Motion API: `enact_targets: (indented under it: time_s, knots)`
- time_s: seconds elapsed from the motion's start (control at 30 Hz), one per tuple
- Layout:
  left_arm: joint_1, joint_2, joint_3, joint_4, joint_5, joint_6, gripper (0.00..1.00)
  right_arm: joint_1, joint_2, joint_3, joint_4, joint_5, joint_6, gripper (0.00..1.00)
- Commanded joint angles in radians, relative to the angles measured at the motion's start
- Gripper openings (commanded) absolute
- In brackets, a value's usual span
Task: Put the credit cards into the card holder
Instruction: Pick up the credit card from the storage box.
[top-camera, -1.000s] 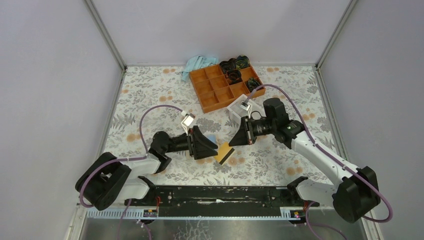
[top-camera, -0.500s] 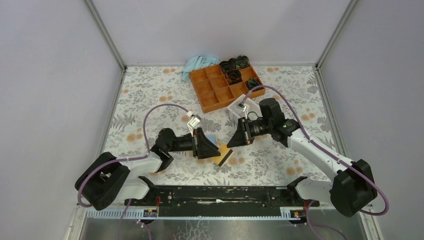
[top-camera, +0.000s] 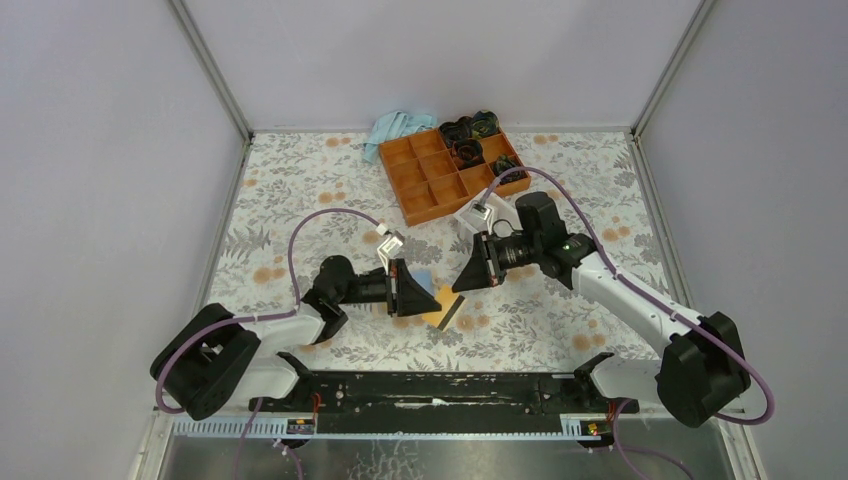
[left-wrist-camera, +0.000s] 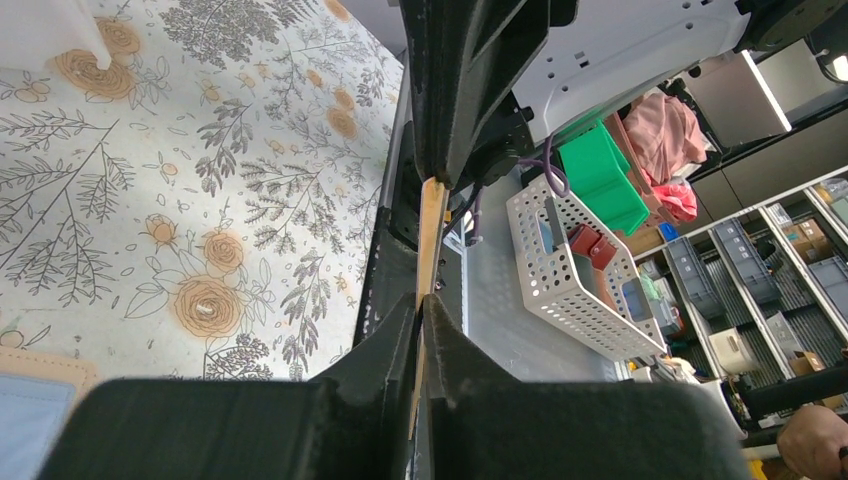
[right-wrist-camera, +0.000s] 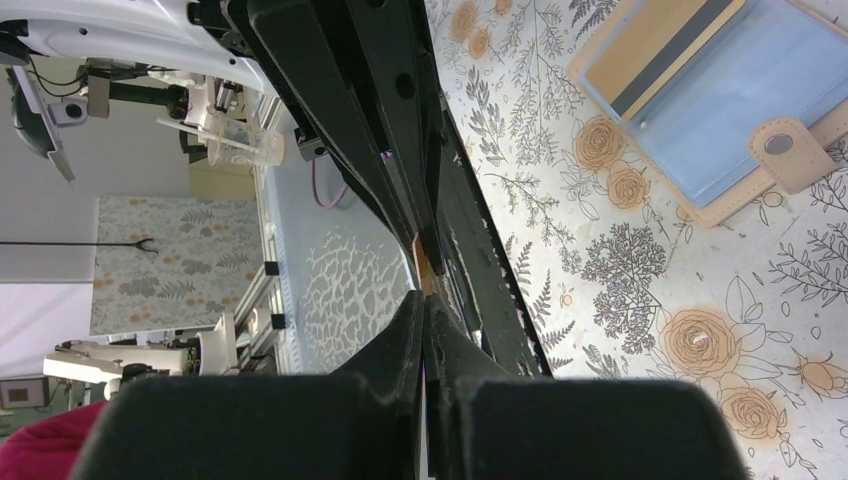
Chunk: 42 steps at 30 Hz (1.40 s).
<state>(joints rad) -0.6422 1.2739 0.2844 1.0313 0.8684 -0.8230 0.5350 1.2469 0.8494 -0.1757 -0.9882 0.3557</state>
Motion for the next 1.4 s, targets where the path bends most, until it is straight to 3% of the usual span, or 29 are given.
enact_targets:
  time_s: [0.0,0.07,0.2,0.23,0.33,0.43,0.53,0.7,0.87,0.97,1.17,1.37]
  knots:
    - [-0.007,-0.014,0.029,-0.008,0.008,0.022,0.07,0.008,0.004,0.045,-0.011,-0.024,-0.018,0.0]
    - [-0.007,-0.015,0.029,-0.007,0.005,0.024,0.01,0.008,0.009,0.048,-0.021,-0.018,-0.026,0.0]
    - [-0.007,-0.007,0.029,-0.002,0.004,0.02,0.0,0.008,0.012,0.051,-0.029,-0.009,-0.035,0.01]
    - [-0.007,-0.004,0.029,0.0,0.002,0.016,0.0,0.007,0.011,0.052,-0.033,-0.002,-0.038,0.06]
    - [-0.004,-0.002,0.027,-0.003,-0.022,0.005,0.0,0.006,0.007,0.061,-0.057,0.024,-0.061,0.39]
    - [0.003,-0.023,0.037,-0.088,-0.093,0.023,0.0,-0.004,-0.01,0.065,-0.065,0.079,-0.071,0.56]
    - [0.006,-0.074,0.065,-0.295,-0.266,0.072,0.0,-0.022,-0.023,0.068,-0.061,0.14,-0.071,0.59]
    - [0.019,-0.15,0.078,-0.496,-0.512,0.055,0.0,-0.037,-0.063,0.064,-0.019,0.295,-0.054,0.6]
    - [0.028,-0.234,0.07,-0.69,-0.746,-0.007,0.0,-0.01,-0.051,0.081,-0.061,0.493,-0.088,0.51]
    - [0.035,-0.276,0.061,-0.798,-0.856,-0.046,0.0,0.058,-0.017,0.082,-0.049,0.575,-0.093,0.3]
    - [0.048,-0.304,0.052,-0.902,-0.931,-0.073,0.0,0.208,0.121,0.118,-0.028,0.734,-0.079,0.02]
    - [0.056,-0.303,0.038,-0.945,-0.967,-0.085,0.0,0.289,0.24,0.152,-0.001,0.812,-0.044,0.0]
